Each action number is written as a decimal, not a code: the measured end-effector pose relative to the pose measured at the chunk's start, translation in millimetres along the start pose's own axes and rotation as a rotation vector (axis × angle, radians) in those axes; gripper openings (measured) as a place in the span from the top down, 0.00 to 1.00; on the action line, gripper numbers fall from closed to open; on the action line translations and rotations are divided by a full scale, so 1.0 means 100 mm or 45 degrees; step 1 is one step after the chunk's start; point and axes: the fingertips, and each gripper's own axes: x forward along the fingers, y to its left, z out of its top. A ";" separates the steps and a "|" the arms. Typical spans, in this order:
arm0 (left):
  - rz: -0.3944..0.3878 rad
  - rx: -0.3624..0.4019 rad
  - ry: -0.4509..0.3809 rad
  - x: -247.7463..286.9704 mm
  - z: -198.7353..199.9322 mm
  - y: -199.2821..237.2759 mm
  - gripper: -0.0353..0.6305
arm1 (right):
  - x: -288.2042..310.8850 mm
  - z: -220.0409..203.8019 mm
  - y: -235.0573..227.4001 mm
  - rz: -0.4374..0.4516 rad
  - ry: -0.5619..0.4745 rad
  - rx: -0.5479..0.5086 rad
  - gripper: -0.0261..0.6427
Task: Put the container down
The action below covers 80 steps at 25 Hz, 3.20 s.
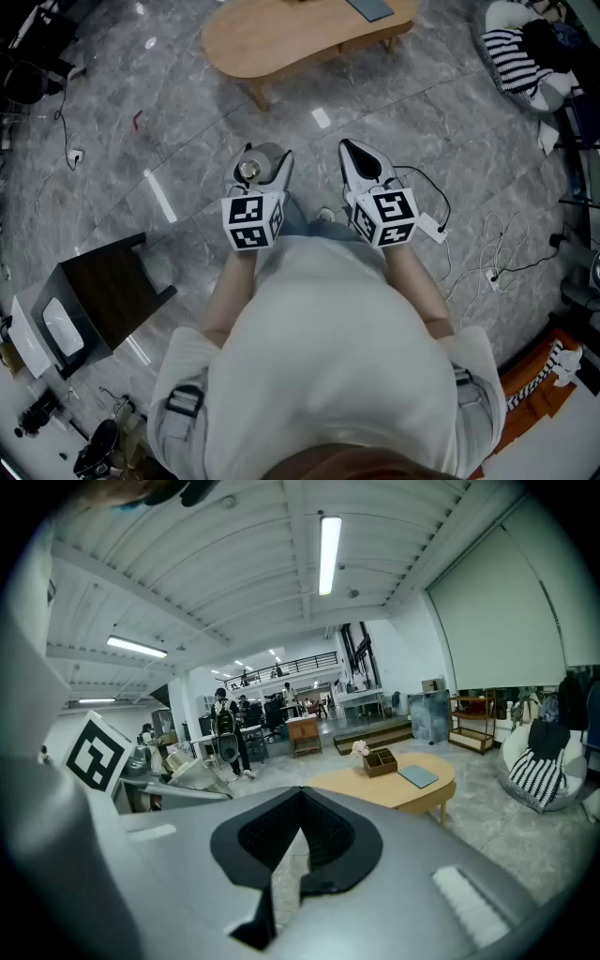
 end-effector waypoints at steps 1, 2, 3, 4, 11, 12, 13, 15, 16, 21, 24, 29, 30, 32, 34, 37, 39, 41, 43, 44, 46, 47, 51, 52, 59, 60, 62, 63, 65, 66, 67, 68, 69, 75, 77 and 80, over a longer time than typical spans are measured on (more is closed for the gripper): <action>-0.004 0.002 -0.005 -0.09 -0.02 -0.03 0.42 | -0.07 -0.02 0.06 0.000 -0.003 -0.007 0.96; -0.007 0.002 -0.010 -0.18 -0.04 -0.05 0.42 | -0.14 -0.04 0.11 0.000 -0.007 -0.015 0.96; -0.011 -0.002 -0.014 -0.26 -0.06 -0.07 0.42 | -0.20 -0.05 0.17 0.001 -0.010 -0.023 0.96; -0.017 -0.009 -0.018 -0.33 -0.08 -0.10 0.42 | -0.26 -0.06 0.22 0.002 -0.014 -0.031 0.96; -0.055 0.009 -0.047 -0.58 -0.10 -0.12 0.42 | -0.37 -0.09 0.48 0.010 -0.025 -0.071 0.96; -0.053 0.005 -0.053 -0.60 -0.09 -0.11 0.42 | -0.38 -0.10 0.52 0.018 -0.024 -0.077 0.96; -0.049 -0.001 -0.059 -0.61 -0.09 -0.10 0.42 | -0.38 -0.11 0.55 0.025 -0.023 -0.081 0.96; -0.041 -0.012 -0.068 -0.64 -0.08 -0.10 0.42 | -0.40 -0.13 0.57 0.032 -0.016 -0.083 0.96; -0.039 -0.014 -0.071 -0.64 -0.08 -0.11 0.42 | -0.41 -0.14 0.57 0.033 -0.013 -0.085 0.96; -0.025 -0.005 -0.081 -0.66 -0.07 -0.16 0.42 | -0.45 -0.15 0.49 0.025 -0.022 -0.064 0.96; -0.009 -0.013 -0.082 -0.63 -0.08 -0.18 0.42 | -0.46 -0.15 0.41 0.033 -0.024 -0.046 0.96; 0.025 -0.044 -0.083 -0.51 -0.13 -0.22 0.42 | -0.46 -0.20 0.24 0.046 -0.012 -0.038 0.96; 0.032 -0.059 -0.084 -0.49 -0.14 -0.22 0.42 | -0.45 -0.22 0.22 0.048 -0.007 -0.037 0.96; 0.043 -0.086 -0.084 -0.45 -0.12 -0.23 0.42 | -0.43 -0.23 0.17 0.041 0.005 -0.035 0.96; 0.045 -0.088 -0.077 -0.44 -0.11 -0.25 0.42 | -0.41 -0.23 0.13 0.029 0.016 -0.028 0.96; 0.042 -0.064 -0.060 -0.38 -0.12 -0.26 0.42 | -0.37 -0.22 0.09 0.029 0.023 0.001 0.96; 0.043 -0.070 -0.051 -0.33 -0.13 -0.24 0.42 | -0.33 -0.22 0.05 0.026 0.031 0.021 0.96; 0.040 -0.078 -0.047 -0.28 -0.12 -0.25 0.42 | -0.29 -0.21 0.00 0.020 0.041 0.028 0.96; 0.034 -0.075 -0.049 -0.22 -0.08 -0.26 0.42 | -0.26 -0.19 -0.04 0.022 0.047 0.026 0.96; 0.030 -0.071 -0.049 -0.19 -0.06 -0.26 0.42 | -0.23 -0.17 -0.07 0.024 0.048 0.026 0.96; 0.022 -0.059 -0.047 -0.10 -0.01 -0.24 0.42 | -0.16 -0.14 -0.12 0.026 0.048 0.033 0.96; 0.019 -0.053 -0.046 -0.05 0.01 -0.22 0.42 | -0.12 -0.12 -0.15 0.026 0.048 0.038 0.96; 0.009 -0.054 -0.043 0.17 0.11 -0.14 0.42 | 0.07 -0.04 -0.29 0.020 0.057 0.036 0.96; 0.007 -0.055 -0.044 0.24 0.14 -0.11 0.42 | 0.12 -0.02 -0.32 0.018 0.058 0.032 0.96; -0.009 -0.048 -0.045 0.74 0.39 0.21 0.42 | 0.71 0.22 -0.50 0.021 0.063 0.003 0.96; -0.009 -0.051 -0.043 0.81 0.43 0.27 0.42 | 0.80 0.27 -0.52 0.026 0.062 -0.004 0.96; -0.008 -0.056 -0.036 0.97 0.51 0.39 0.42 | 0.99 0.38 -0.56 0.032 0.062 -0.013 0.96; -0.009 -0.058 -0.031 1.04 0.55 0.45 0.42 | 1.09 0.43 -0.58 0.032 0.063 -0.015 0.96; -0.014 -0.056 -0.020 1.19 0.64 0.57 0.42 | 1.28 0.53 -0.63 0.030 0.067 -0.017 0.96; -0.016 -0.054 -0.015 1.26 0.69 0.63 0.42 | 1.37 0.58 -0.65 0.029 0.069 -0.018 0.96; -0.019 -0.052 -0.011 1.33 0.74 0.69 0.42 | 1.46 0.63 -0.67 0.028 0.070 -0.019 0.96; -0.021 -0.052 -0.008 1.40 0.79 0.75 0.42 | 1.55 0.68 -0.69 0.026 0.072 -0.020 0.96; -0.023 -0.052 -0.006 1.48 0.84 0.82 0.42 | 1.65 0.73 -0.72 0.025 0.074 -0.021 0.96; -0.047 -0.042 0.011 1.92 1.12 1.15 0.42 | 2.19 0.99 -0.86 0.011 0.082 -0.030 0.96; -0.060 -0.039 0.018 2.07 1.18 1.26 0.42 | 2.37 1.04 -0.91 0.001 0.085 -0.031 0.96; -0.077 -0.038 0.027 2.29 1.28 1.40 0.42 | 2.63 1.12 -0.99 -0.010 0.088 -0.031 0.96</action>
